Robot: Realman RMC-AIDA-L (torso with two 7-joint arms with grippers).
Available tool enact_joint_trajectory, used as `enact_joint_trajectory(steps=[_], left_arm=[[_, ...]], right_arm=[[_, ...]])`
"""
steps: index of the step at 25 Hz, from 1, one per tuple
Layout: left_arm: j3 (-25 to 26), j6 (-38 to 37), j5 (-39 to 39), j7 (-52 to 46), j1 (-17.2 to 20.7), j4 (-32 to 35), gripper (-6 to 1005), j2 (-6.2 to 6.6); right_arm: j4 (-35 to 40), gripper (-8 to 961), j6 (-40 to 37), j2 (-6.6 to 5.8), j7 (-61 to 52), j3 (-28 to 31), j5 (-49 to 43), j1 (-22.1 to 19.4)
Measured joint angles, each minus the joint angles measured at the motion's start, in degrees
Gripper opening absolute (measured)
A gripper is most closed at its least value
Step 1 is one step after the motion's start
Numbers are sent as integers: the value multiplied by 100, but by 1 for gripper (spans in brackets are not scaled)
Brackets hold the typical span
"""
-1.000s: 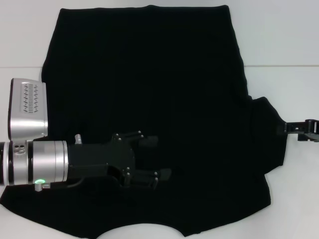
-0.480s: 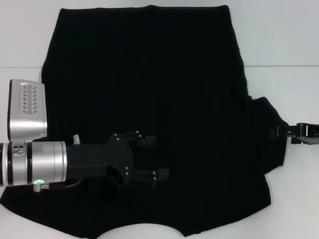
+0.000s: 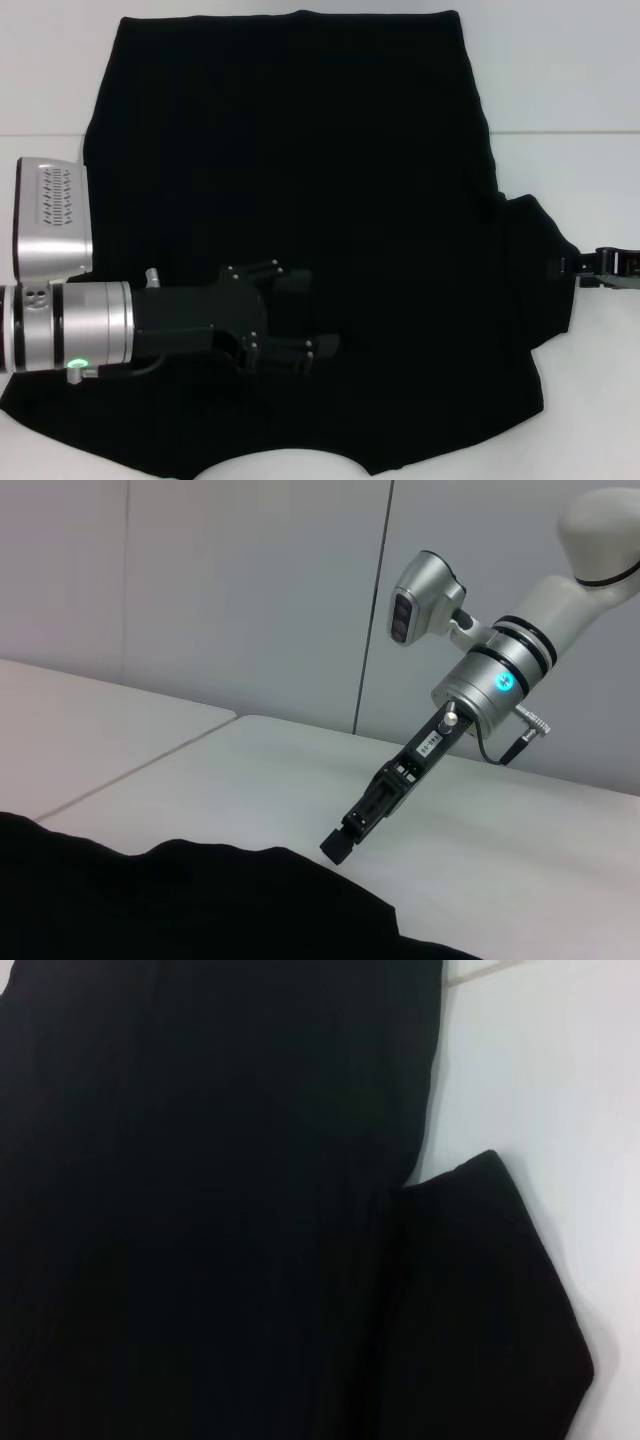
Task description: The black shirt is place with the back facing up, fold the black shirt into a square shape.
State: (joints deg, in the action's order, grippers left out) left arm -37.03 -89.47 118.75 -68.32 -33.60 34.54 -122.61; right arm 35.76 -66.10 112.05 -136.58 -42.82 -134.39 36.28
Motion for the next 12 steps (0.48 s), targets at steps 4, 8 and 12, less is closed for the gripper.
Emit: enact_joint_trajectory(steps=[4,8,12], left_arm=[[4,0,-28,-1,17,0,905,4],[3,0,-35,4,27,0,906,9],[2,0,-34,7,29,0,907,21]], right_arm=[[-12,657,0,1,-12,-9,-14,25],[-106,493,4,1,-25,-16,-26,48],[-95,321,6,1,-15,3,-26,25]])
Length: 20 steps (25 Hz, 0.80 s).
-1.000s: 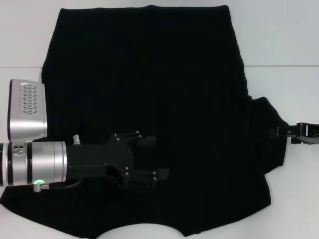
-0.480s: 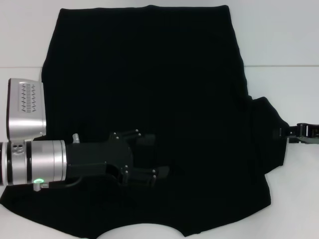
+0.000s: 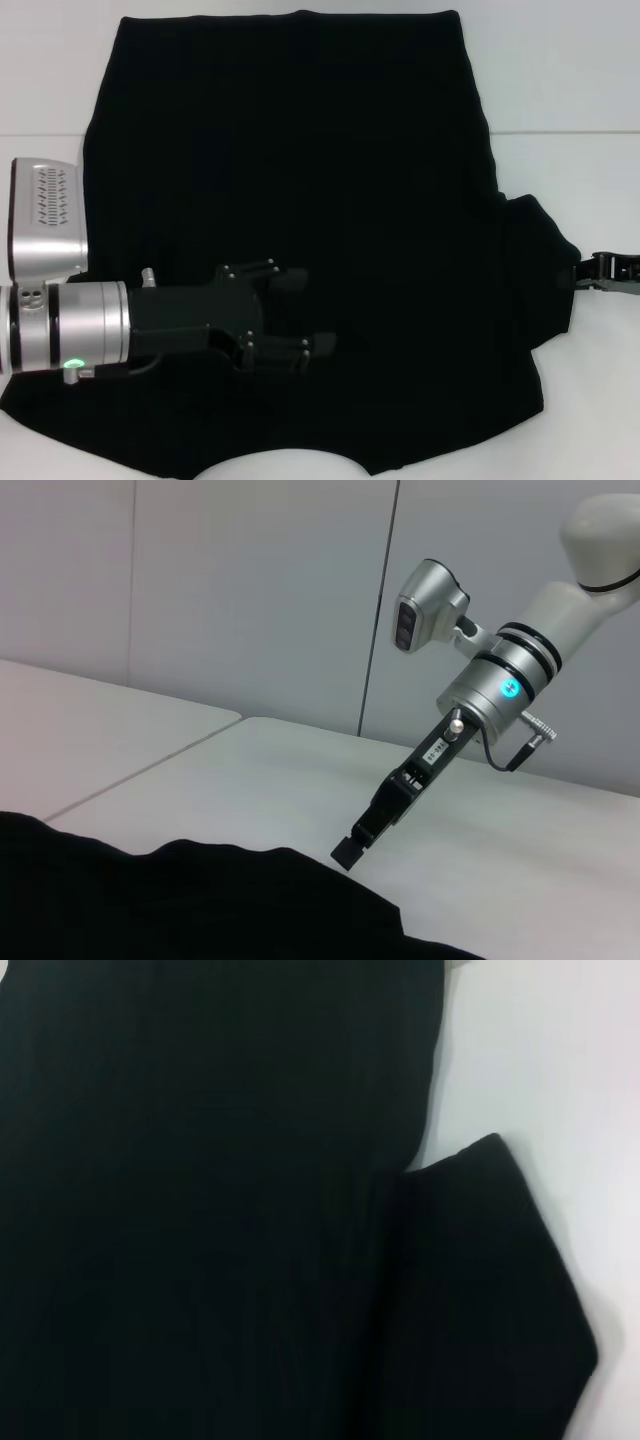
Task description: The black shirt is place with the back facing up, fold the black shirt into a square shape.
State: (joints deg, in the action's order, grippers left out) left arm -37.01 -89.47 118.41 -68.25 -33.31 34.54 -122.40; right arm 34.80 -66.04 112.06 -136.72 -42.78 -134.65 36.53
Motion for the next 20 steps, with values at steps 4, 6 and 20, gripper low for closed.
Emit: enact_joint_trajectory(steps=[4,6,20], left_arm=[[0,0,-3,-4,-9,0,907,14],[0,0,-4,-8,-12,0,907,17],[4,0,-12,0,-17,1,906,6]], right_arm=[[15,164,-3,-47,-9,75,21,-26],[16,85,-32,-61,-11,119,24,-31],[-37,451,-6,-79,-12,239,8,-34]])
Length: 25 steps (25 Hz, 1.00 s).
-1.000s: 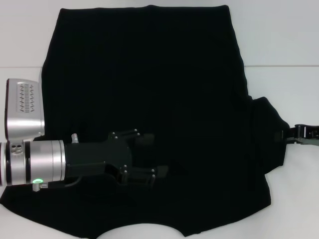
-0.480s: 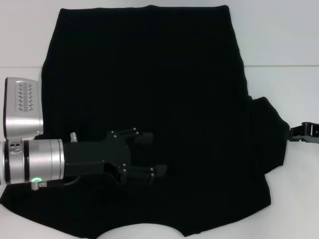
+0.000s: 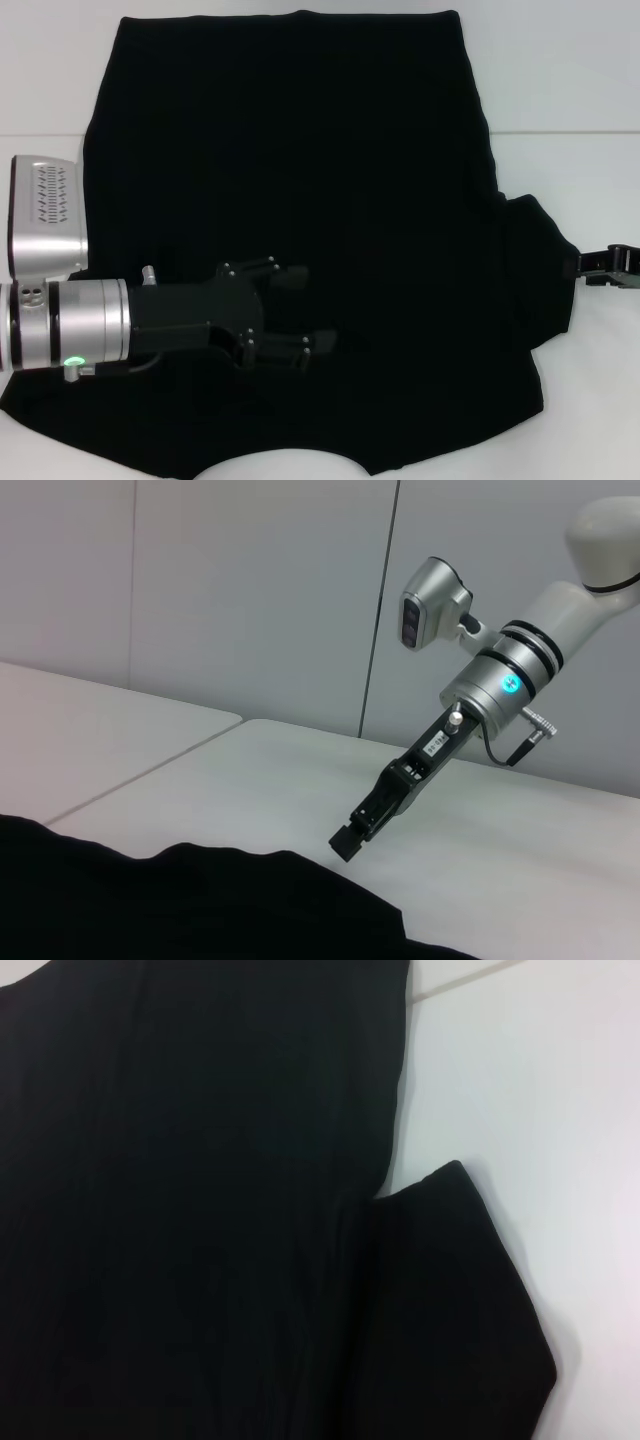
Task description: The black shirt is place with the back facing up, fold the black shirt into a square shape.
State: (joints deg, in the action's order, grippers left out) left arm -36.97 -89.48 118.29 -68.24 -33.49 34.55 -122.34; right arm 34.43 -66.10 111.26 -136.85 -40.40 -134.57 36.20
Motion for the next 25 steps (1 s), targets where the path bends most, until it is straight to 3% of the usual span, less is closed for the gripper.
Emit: enact_joint_trajectory(steps=[25], left_arm=[[14,-59,-17,-39,-33,8,906,9]], right_arm=[[-258,447,238,46,-9,-2,-159,105]])
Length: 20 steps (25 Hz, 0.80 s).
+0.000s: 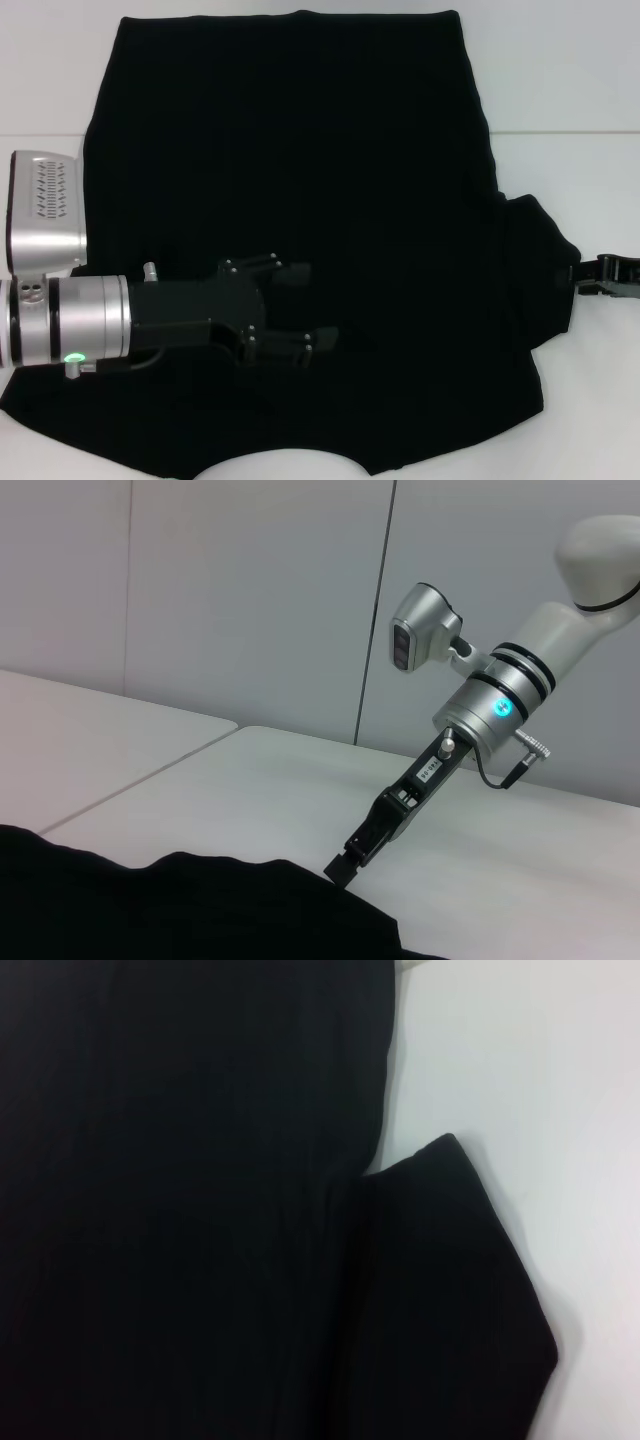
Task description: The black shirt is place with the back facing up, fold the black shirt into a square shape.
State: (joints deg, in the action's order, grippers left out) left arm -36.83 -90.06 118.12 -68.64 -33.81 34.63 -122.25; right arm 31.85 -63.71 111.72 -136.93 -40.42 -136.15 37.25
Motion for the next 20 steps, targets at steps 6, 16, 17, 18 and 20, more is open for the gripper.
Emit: enact_joint_trajectory(steps=[6,16,17,18,20], left_arm=[[44,1,0,0,14,0,907,0],[54,-3,0,-1,40,11,907,0],[54,-3,0,-1,43,20,907,-1],[54,-3,0,-1,46,26,907,-3],[54,-3,0,-1,47,29,907,-7]], right_arm=[[-3,444,35,20,0,-32,1,21],[-4,285,35,57,47,-45,1,30],[-3,265,35,58,47,-45,1,29],[-3,245,35,59,47,-46,1,26],[-2,205,35,60,48,-45,1,20]])
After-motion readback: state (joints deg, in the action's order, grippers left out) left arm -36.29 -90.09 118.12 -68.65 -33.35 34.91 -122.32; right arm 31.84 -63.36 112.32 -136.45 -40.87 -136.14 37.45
